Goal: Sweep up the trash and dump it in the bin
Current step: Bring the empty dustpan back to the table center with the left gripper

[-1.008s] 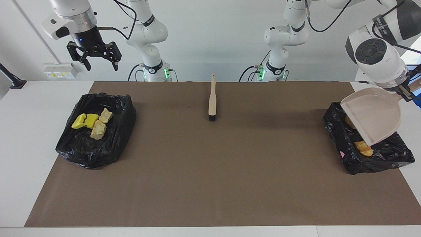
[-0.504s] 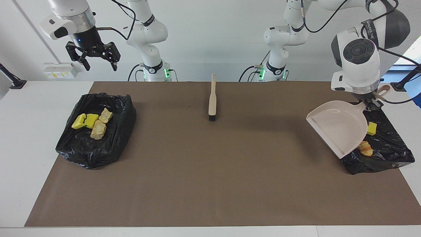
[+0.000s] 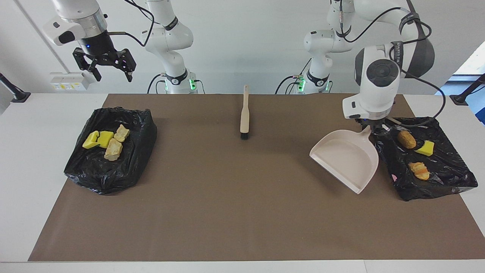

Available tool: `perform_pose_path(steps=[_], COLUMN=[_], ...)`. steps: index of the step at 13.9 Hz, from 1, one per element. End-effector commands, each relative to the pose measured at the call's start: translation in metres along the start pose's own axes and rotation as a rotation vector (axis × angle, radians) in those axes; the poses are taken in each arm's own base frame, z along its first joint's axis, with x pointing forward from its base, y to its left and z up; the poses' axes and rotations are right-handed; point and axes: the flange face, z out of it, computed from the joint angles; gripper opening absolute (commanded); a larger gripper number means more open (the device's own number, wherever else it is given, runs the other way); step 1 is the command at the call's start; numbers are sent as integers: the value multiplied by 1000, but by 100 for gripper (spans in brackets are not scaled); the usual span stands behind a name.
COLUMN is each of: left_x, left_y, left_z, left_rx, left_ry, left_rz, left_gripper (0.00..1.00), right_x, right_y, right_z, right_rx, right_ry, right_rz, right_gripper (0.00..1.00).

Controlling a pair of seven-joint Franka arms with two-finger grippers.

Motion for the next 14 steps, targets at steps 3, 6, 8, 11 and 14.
perform_pose_path(steps=[3,6,8,11,14], left_x=[81,125,145,178,204], left_y=[72,109,130,154,185], left_z=[4,4,-3,-25,-41], left_rx=[-60,-128,-199,-259,-286], left_ry=[103,183,207,246,265], left_rz=[-263,-440,-557,-641,-642], left_gripper=[0,0,0,0,0], right_x=[-4,-4,-4,-4,-7], right_y=[2,2,2,2,2], right_z=[1,1,1,1,2], right_rx=[0,0,0,0,3], right_ry=[-1,-1,-1,-1,-10], right_rz=[-15,-13,-15,-13,-15], right_gripper=[100,100,100,100,100])
